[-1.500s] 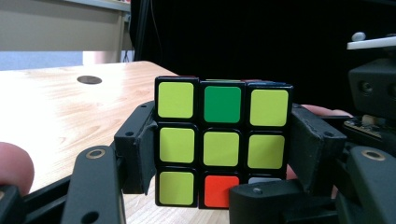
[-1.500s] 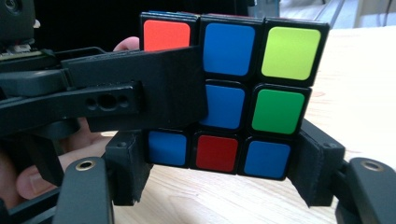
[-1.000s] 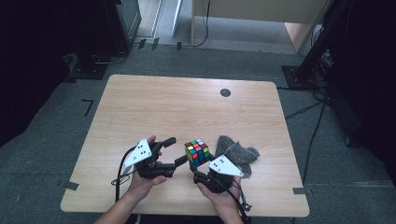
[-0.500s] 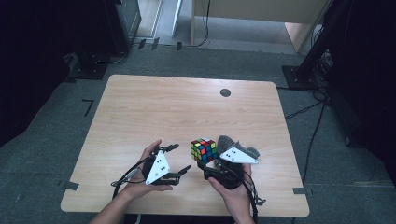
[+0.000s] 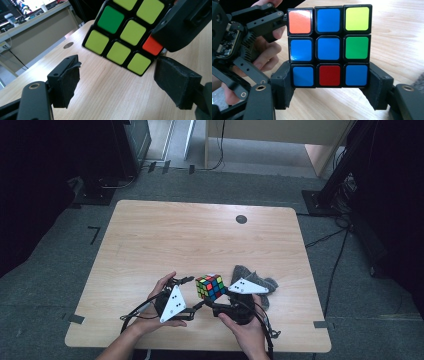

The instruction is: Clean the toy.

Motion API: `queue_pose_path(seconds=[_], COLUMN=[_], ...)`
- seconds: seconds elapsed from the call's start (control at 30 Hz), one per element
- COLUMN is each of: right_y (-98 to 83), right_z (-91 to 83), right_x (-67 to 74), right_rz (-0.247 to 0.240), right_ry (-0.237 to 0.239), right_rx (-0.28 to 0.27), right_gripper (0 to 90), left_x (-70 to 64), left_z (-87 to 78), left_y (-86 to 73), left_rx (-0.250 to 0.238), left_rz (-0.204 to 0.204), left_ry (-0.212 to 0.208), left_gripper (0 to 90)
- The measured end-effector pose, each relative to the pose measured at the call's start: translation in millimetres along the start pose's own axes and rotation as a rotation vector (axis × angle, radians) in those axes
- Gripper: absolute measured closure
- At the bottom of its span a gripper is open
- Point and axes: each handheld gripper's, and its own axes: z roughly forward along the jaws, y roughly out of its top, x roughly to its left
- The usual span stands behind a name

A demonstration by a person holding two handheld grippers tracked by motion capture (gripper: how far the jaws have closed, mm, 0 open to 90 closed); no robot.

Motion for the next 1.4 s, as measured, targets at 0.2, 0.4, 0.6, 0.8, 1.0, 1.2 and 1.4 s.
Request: queue_pose_path(seconds=[0.2,0.4,0.6,0.8,1.0,1.2,1.4], right_y=[1.2,1.0,2.0,3.1,3.1,2.7,3.2], right_z=[1.6,3.6,3.6,3.7,4.6,3.6,0.5], right_x=[0.7,1.0,-4.2,-7.2,-7.0,-7.7,-12.4], right_rz=[0.031,0.051,0.106,0.133,0.123,0.124,0.133], right_ry=[0.05,0.076,0.116,0.136,0.125,0.121,0.155], right_rx=[0.033,0.063,0.081,0.104,0.133,0.109,0.076], right_gripper=[34.2,34.1,34.1,34.2,34.2,33.8,26.7], left_x=[-4.7,-6.2,-8.5,-10.8,-11.9,-10.7,-7.7], left_z=[0.5,0.0,0.8,1.4,1.8,0.4,0.4], left_y=[1.5,2.7,2.5,3.2,3.8,3.8,4.1], left_rx=[0.001,-0.003,0.003,0.003,0.005,0.008,0.009], left_rz=[0.042,0.061,0.081,0.096,0.099,0.09,0.059], left_ry=[0.003,0.007,0.017,0.024,0.002,-0.017,-0.018], left_gripper=[24.2,27.0,27.2,26.2,25.2,31.9,34.0])
